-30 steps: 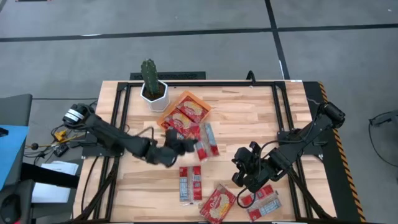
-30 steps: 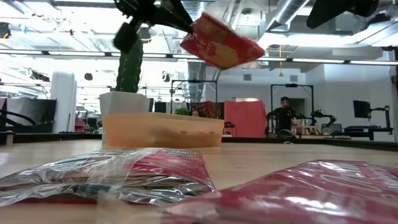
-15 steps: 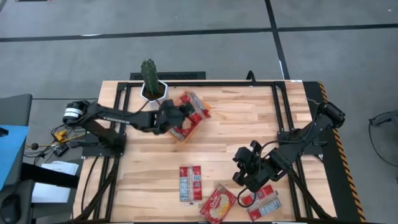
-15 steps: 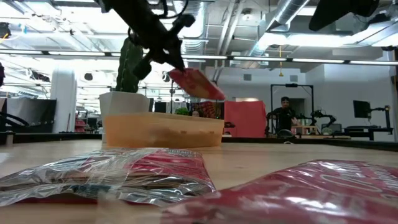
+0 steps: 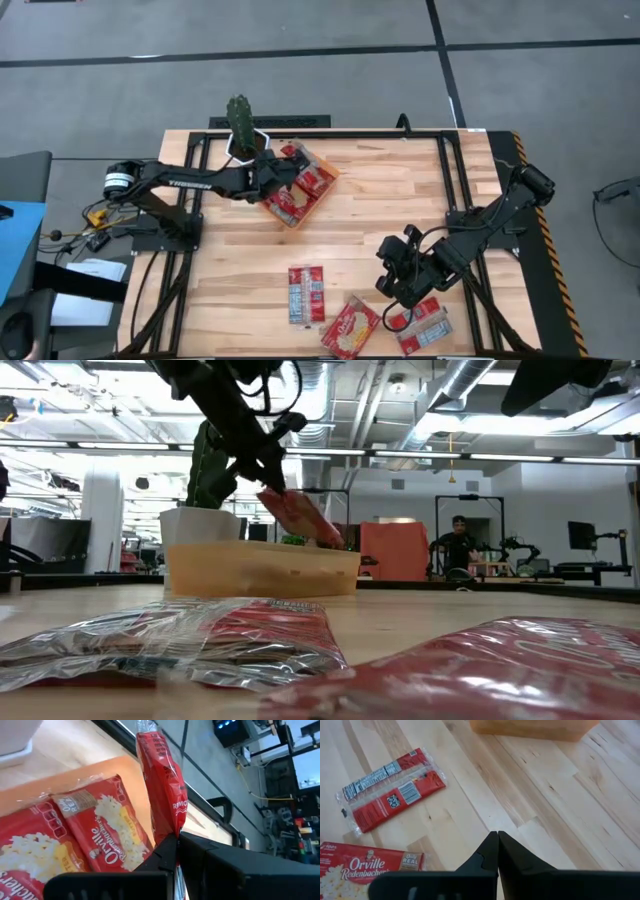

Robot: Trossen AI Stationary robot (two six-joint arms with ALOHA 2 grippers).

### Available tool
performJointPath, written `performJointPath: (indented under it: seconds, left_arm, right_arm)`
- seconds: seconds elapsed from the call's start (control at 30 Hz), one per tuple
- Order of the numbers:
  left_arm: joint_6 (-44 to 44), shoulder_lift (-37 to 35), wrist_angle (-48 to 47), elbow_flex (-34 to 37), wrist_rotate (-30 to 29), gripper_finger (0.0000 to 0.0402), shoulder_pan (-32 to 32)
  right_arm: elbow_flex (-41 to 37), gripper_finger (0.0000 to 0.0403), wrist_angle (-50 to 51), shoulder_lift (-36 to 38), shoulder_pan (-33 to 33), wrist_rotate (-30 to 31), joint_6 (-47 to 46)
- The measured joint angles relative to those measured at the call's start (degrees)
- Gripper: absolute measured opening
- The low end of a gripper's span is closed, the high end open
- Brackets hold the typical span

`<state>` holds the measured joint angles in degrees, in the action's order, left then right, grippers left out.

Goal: Sort popcorn bags into baskets
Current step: Put the popcorn bag into the orange bin

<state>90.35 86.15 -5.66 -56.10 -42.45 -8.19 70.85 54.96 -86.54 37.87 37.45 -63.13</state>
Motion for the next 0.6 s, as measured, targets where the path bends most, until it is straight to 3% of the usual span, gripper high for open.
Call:
performJointPath:
  seconds: [0.37, 0.6]
  left_arm:
    - [6.09, 5.94, 2.01, 0.04, 2.26, 0.0001, -0.28]
    - [1.93, 6.41, 2.76, -0.02, 4.43, 0.0049, -0.22]
  right_arm:
    - [-0.04, 0.0037, 0.58, -0.02, -0.13, 0.02, 0.13]
    - [-0.04, 0.0038, 0.98, -0.02, 0.02, -0.04, 0.13]
